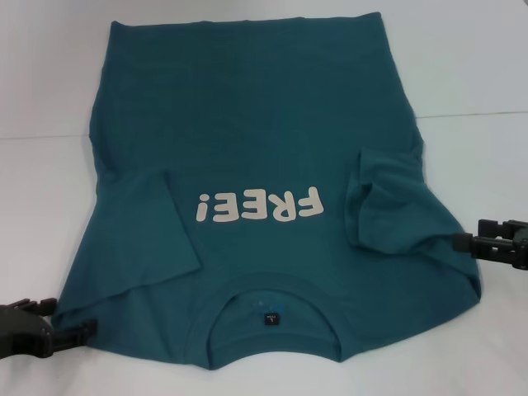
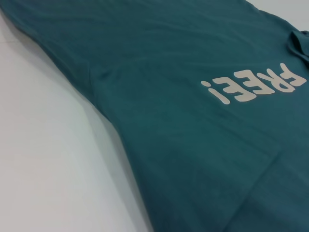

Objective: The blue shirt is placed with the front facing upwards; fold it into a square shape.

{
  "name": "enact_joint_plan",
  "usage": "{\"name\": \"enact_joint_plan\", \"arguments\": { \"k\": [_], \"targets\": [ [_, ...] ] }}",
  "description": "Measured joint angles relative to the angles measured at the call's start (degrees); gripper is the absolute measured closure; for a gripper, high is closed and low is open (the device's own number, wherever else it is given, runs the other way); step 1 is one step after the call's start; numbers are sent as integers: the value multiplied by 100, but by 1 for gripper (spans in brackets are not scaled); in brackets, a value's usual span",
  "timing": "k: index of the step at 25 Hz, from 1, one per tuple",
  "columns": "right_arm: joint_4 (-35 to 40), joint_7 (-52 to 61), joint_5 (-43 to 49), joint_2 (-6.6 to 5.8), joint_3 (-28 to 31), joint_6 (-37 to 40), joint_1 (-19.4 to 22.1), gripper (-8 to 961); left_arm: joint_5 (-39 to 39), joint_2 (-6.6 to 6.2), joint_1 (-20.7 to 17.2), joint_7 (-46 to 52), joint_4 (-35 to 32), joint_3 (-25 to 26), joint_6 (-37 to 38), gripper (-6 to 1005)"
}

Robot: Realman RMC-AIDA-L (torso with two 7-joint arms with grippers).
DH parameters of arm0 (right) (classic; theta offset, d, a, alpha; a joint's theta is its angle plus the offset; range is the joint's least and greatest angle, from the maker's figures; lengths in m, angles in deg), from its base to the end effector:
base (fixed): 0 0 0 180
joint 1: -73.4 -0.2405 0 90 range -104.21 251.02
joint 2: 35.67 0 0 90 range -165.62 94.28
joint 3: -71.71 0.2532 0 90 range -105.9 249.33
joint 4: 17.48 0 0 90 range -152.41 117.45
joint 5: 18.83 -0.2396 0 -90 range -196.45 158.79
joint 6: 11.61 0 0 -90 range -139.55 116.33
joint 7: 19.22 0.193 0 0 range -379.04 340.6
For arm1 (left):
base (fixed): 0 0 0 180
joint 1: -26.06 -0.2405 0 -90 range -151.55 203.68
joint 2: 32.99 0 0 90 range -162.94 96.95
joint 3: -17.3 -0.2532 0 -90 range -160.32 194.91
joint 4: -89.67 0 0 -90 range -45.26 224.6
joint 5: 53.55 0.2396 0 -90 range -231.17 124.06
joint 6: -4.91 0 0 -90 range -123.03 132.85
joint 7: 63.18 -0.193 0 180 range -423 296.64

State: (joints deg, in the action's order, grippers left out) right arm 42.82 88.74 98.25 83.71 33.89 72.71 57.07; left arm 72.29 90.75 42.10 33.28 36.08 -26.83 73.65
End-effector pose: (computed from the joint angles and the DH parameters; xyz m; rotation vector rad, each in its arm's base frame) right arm 0.3313 0.3537 0.0496 -2.2878 1.1415 0.5301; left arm -0.3694 0.3503 -0.0223 -2.3258 -1.0352 -0.2116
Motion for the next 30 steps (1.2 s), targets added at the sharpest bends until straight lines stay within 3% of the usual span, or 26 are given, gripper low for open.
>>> {"name": "enact_joint_plan", "arguments": {
  "k": [13,19,21,27,30],
  "targets": [
    [-60,53,183,7,35,0,-125,186,-34,26,4,-28,-24,32,74,301],
    [-63,85,184,5,35,2,-156,185,-50,36,26,-27,7,36,-15,532],
    [-63,96,184,5,34,3,-160,185,-54,36,32,-27,16,36,-31,741],
    [-63,162,183,5,37,5,-175,183,-125,38,25,42,16,40,-124,958],
    [-63,193,183,-3,71,15,-177,182,-192,45,3,68,0,43,-133,980]
  ]
}}
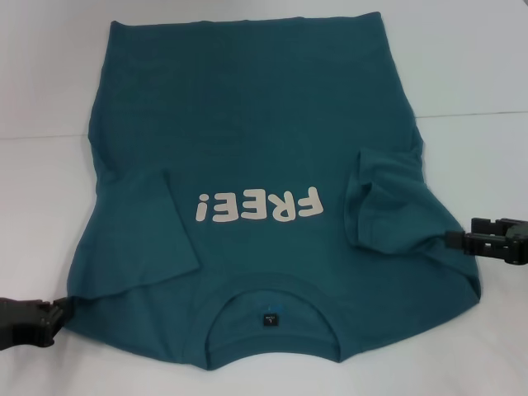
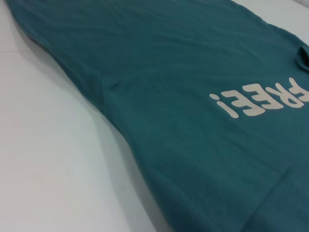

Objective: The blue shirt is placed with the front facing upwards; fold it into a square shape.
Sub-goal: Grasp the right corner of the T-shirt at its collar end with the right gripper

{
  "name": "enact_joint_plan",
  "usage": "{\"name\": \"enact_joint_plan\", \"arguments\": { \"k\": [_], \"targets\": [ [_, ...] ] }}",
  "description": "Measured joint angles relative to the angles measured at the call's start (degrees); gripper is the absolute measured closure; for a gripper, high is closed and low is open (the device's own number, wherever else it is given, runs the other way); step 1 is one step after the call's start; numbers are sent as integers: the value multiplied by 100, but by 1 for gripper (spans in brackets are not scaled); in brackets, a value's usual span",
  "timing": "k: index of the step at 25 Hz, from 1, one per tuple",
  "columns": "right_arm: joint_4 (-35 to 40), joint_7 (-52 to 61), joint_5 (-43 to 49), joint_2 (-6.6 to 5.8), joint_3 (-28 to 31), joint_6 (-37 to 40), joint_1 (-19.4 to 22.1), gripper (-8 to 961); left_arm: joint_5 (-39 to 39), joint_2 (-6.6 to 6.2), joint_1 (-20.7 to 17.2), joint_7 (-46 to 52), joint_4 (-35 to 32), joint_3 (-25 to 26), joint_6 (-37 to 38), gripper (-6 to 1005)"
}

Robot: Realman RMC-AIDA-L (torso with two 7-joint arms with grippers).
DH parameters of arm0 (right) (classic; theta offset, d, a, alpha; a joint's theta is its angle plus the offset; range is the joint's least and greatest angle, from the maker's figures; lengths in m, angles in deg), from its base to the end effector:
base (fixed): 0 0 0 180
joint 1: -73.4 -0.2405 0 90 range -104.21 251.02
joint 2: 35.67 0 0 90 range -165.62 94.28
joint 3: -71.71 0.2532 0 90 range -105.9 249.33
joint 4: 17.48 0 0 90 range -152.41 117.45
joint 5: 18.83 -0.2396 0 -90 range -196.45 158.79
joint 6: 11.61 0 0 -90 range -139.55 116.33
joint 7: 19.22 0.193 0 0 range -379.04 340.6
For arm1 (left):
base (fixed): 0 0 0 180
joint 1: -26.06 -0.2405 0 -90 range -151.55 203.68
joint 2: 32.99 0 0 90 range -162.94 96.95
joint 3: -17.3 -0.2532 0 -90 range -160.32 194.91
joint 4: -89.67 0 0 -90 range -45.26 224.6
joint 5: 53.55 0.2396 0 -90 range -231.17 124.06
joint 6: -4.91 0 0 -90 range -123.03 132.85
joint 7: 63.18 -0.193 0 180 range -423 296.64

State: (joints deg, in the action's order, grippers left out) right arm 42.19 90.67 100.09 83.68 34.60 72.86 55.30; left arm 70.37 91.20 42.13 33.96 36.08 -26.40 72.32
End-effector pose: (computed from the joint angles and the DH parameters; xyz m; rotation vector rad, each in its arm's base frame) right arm 0.3277 0.3599 0.0471 -2.2920 1.1749 0.5238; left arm -0.3667 0.3560 -0.0202 -2.2810 -1.0525 -0.2594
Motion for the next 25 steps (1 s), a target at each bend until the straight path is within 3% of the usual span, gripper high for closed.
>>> {"name": "enact_joint_plan", "arguments": {
  "k": [3,6,11,14,16,18,20,25],
  "targets": [
    [17,258,13,-60,12,36,0,182,-117,1,-36,2,-21,2,53,995],
    [56,869,156,-263,12,157,-23,181,-222,0,-90,3,-85,2,156,995],
    [45,2371,727,-792,19,505,-237,179,-303,9,-141,8,-227,3,395,995],
    [-134,3234,1131,-1195,23,697,-539,150,-398,17,-156,20,-294,-1,459,995],
    [-215,3443,1362,-1335,23,840,-725,130,-447,17,-159,33,-314,-5,486,995],
    [-231,3555,1698,-1372,31,961,-892,110,-486,15,-157,62,-338,-13,555,995],
    [-231,3594,2013,-1335,37,982,-1023,91,-509,13,-160,73,-394,-26,609,995],
    [-276,3525,2321,-1067,-13,732,-1192,70,-511,7,-170,76,-453,-45,660,995]
  ]
}}
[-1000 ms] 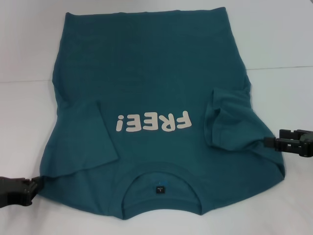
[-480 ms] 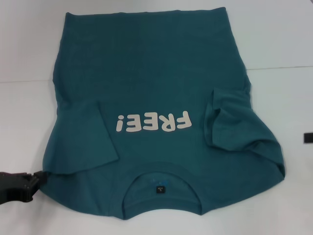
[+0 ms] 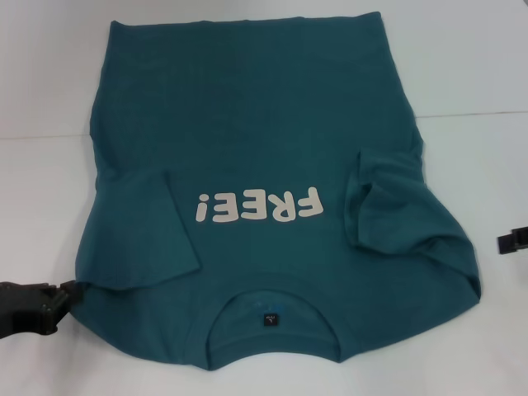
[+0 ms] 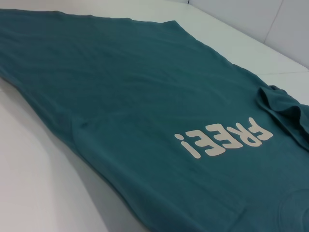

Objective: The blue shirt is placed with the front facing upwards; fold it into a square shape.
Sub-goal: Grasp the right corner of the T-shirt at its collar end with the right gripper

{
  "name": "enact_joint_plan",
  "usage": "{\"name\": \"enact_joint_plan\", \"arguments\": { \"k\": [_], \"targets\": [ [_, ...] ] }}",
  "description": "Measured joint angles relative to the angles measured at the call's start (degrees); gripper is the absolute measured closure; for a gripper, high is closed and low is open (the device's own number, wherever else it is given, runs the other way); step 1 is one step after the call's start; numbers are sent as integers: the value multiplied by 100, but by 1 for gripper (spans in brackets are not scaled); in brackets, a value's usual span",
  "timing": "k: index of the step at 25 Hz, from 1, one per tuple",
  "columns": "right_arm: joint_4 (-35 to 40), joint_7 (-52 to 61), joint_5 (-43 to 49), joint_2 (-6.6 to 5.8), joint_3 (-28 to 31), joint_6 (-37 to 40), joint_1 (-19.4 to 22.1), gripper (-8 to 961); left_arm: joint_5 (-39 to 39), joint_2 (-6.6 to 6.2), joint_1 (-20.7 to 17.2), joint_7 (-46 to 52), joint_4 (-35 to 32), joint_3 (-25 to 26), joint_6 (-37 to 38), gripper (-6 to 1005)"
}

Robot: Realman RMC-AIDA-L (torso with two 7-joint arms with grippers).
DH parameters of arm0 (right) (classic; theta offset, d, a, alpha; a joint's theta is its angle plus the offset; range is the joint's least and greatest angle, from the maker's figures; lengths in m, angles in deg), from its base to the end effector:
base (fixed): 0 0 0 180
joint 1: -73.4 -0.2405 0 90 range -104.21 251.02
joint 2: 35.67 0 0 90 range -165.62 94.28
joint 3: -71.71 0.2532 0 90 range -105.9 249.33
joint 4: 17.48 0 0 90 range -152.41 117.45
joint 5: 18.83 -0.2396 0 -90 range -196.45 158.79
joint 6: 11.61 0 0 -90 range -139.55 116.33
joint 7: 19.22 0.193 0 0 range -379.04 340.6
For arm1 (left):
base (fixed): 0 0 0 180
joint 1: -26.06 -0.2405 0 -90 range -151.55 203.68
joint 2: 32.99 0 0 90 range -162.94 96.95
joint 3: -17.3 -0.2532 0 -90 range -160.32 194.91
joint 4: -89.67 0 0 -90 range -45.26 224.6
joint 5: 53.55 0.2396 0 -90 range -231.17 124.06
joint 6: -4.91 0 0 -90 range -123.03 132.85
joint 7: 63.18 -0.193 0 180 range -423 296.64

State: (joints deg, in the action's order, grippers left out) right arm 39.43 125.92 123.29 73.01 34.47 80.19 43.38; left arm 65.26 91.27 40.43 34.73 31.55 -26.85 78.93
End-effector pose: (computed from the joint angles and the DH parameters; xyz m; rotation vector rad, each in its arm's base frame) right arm 0.3406 0.3844 0.0947 -2.0551 1.7536 0.1062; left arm -0.3406 0.3525 -0.0060 -2.3219 -1.0165 -0.3960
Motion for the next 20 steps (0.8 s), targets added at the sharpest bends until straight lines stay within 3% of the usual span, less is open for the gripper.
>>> {"name": "enact_joint_plan", "arguments": {
  "k": [7,20],
  "targets": [
    [-141,-35,286,221,-137,-374,-140,70,0,-14,28,0,18,4,14,995],
    [-968,-235,299,254,-321,-1101,-296,78,24,-17,37,-6,5,-6,28,995]
  ]
}}
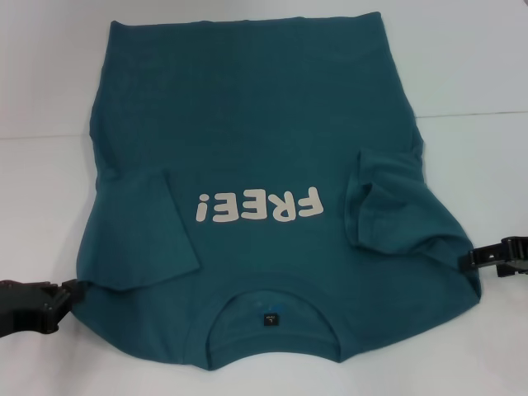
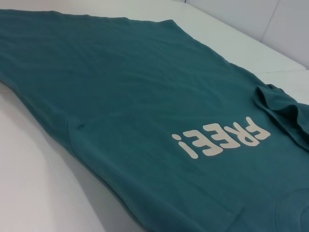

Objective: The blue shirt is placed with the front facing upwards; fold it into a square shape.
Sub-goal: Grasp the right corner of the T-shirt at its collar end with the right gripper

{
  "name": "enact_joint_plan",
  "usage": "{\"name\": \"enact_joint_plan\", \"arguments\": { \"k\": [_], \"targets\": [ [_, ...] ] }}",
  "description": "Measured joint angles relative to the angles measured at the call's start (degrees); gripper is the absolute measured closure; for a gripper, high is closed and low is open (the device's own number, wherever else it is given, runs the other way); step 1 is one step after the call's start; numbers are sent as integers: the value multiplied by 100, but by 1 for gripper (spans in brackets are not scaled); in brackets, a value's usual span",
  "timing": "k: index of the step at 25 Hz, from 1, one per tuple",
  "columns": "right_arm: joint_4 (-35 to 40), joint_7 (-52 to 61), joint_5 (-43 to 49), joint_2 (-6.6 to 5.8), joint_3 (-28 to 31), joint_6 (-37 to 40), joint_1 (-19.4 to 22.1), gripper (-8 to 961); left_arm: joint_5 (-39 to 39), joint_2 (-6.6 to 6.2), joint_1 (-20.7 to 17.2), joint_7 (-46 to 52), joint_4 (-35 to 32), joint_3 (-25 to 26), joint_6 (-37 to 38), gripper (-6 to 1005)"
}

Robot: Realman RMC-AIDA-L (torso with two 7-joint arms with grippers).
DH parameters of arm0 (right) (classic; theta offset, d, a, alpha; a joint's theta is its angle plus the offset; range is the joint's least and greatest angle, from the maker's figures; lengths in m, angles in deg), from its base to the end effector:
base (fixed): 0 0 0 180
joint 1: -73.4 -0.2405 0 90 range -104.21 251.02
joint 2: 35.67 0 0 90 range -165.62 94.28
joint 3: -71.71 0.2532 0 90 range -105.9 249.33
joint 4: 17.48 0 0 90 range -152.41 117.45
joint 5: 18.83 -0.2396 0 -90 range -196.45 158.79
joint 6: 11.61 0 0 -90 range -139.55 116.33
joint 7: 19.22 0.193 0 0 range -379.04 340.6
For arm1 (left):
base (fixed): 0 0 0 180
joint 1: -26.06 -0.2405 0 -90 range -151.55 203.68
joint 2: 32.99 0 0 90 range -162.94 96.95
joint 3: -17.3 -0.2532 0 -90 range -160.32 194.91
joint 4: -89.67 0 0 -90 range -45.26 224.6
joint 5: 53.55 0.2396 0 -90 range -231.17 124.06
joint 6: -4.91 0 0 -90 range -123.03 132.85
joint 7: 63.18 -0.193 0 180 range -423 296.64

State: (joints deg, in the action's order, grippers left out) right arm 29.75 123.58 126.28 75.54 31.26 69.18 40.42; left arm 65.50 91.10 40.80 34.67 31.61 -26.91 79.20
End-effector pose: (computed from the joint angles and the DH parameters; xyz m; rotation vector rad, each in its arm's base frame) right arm 0.3535 0.3997 0.0406 -2.0604 1.7403 0.0366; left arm -0.3390 0.3537 -0.0060 -2.3327 -1.0080 -0.3916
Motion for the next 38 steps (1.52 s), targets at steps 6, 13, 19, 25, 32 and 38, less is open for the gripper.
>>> {"name": "enact_joint_plan", "arguments": {
  "k": [6,13,19,25,32,38],
  "targets": [
    [-193,-55,0,16,-15,-117,-85,79,-20,0,-6,-4,-10,4,61,995],
    [-310,-60,0,31,-26,-212,-103,81,-23,0,-16,-16,-12,23,77,996],
    [-342,-63,0,69,-112,-280,-145,87,-24,0,-15,-26,-12,21,77,996],
    [-416,-10,5,80,-268,-415,-171,190,-24,0,-25,-30,-9,37,77,996],
    [-477,-5,103,86,-313,-467,-179,438,-23,0,-31,-37,5,44,77,996],
    [-427,-35,88,83,-264,-478,-149,628,-23,0,-15,-38,-2,44,77,996]
  ]
}}
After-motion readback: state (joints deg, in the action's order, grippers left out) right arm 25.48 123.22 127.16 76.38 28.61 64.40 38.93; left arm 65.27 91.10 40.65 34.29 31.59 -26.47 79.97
